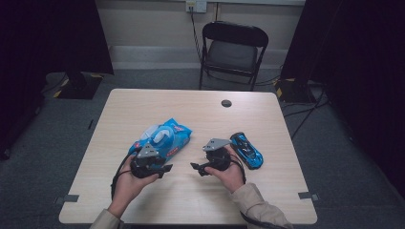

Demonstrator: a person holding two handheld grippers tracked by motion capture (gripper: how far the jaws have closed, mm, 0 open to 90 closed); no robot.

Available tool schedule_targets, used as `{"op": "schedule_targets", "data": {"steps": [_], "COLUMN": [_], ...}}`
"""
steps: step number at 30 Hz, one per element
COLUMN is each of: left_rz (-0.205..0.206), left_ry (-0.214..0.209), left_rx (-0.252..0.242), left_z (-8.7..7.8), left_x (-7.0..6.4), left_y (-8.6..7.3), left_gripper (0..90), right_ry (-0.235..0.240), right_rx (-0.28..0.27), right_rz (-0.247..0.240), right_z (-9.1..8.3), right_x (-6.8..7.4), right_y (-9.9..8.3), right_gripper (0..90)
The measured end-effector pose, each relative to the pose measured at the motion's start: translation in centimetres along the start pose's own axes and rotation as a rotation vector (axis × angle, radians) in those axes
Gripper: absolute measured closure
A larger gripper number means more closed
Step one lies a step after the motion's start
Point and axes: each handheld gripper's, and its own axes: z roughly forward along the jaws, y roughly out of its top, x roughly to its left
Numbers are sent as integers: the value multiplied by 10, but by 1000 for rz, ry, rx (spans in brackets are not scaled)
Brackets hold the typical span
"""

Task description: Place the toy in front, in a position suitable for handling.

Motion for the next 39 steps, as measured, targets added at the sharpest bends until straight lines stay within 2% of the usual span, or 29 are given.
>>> {"op": "schedule_targets", "data": {"steps": [4,6,10,14,15,18,20,22,23,26,34,39], "left_rz": [14,10,4,2,1,-4,-5,-14,-6,-17,-32,-57], "left_ry": [23,19,40,46,53,63,65,69,75,83,116,135], "left_rx": [29,38,51,53,56,61,64,63,71,70,66,59], "left_z": [11,14,18,18,19,20,21,21,21,22,25,27], "left_x": [3,5,11,13,14,15,17,18,19,22,35,47], "left_y": [-3,-5,-8,-7,-7,-9,-9,-9,-9,-9,-6,-3], "left_gripper": [597,603,615,643,646,648,647,648,651,653,653,657], "right_ry": [5,6,-11,-12,0,-1,-15,-10,3,8,-3,-8], "right_rx": [2,2,16,23,21,31,10,12,17,32,28,23], "right_rz": [-6,-3,4,25,32,30,28,35,37,17,4,4], "right_z": [10,16,29,43,47,57,61,67,70,77,93,106], "right_x": [-1,-4,-10,-15,-16,-17,-17,-18,-18,-16,-22,-26], "right_y": [1,2,5,11,13,18,22,25,26,30,41,49], "right_gripper": [265,305,395,480,491,524,559,567,573,575,570,559]}}
